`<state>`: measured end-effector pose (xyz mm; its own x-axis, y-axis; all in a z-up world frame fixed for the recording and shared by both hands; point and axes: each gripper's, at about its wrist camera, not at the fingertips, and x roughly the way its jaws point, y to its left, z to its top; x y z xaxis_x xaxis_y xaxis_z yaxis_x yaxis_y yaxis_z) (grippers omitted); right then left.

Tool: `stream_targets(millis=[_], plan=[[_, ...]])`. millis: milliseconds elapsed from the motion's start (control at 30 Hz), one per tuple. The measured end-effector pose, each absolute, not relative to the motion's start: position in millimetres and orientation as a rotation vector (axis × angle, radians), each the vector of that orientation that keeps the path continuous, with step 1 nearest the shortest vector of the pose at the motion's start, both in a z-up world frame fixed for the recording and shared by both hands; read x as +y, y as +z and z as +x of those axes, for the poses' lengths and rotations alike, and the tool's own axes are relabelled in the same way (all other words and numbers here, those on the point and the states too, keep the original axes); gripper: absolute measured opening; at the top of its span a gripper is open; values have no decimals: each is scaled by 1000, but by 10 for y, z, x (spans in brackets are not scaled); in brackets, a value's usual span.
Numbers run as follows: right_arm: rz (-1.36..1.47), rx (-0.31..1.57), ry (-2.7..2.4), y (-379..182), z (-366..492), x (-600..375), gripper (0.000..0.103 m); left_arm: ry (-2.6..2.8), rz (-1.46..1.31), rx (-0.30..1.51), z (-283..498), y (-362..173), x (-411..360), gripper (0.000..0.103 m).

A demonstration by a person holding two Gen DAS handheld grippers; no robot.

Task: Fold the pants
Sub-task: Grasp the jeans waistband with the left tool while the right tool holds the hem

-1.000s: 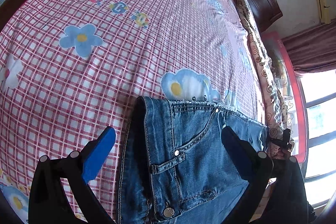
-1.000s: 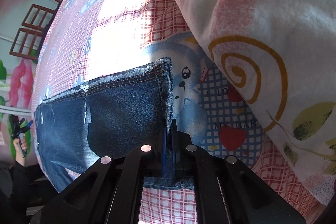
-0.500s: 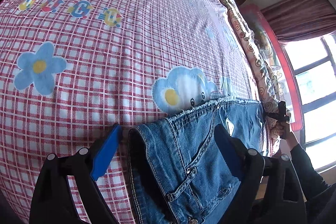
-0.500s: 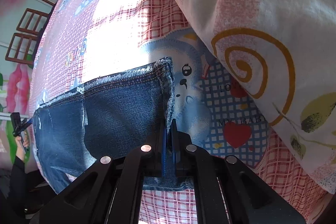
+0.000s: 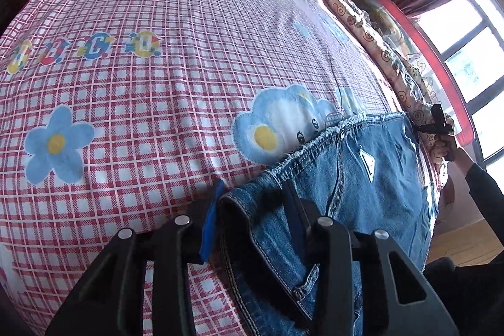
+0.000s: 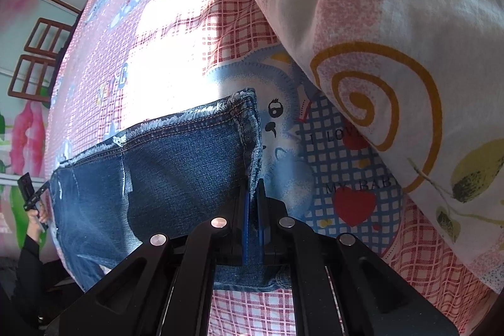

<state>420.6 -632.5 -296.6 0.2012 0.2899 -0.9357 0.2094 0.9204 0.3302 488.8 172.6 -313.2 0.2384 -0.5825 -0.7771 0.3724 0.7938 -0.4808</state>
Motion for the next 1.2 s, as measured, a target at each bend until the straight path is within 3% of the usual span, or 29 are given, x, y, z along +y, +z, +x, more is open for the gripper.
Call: stream_targets(millis=[100,200,667,733,833,1067,1200], plan=[[417,1372,60,-2959,4236,-6322,3,-670,-169,1147,4871,-3121,1698,17],[408,1369,62,-2960,4263,-6324,3,-674,-168,1131,4838,-3144,1719,12],[348,1364,98,-2763,4234,-6334,3,-679,-202,1099,4754,-3046,1843,8],[320,1370,40,-2811,4274,-6342,15,-676,-193,1108,4765,-3050,1846,7],[385,1304,34,-2789,4356,-6386,44,-676,-189,1117,4788,-3064,1824,7],[344,1246,25,-2923,4645,-6351,46,-683,-213,1119,4819,-3114,1799,8],[154,1255,101,-2940,4643,-6113,48,-689,-211,1127,4828,-3136,1812,8]])
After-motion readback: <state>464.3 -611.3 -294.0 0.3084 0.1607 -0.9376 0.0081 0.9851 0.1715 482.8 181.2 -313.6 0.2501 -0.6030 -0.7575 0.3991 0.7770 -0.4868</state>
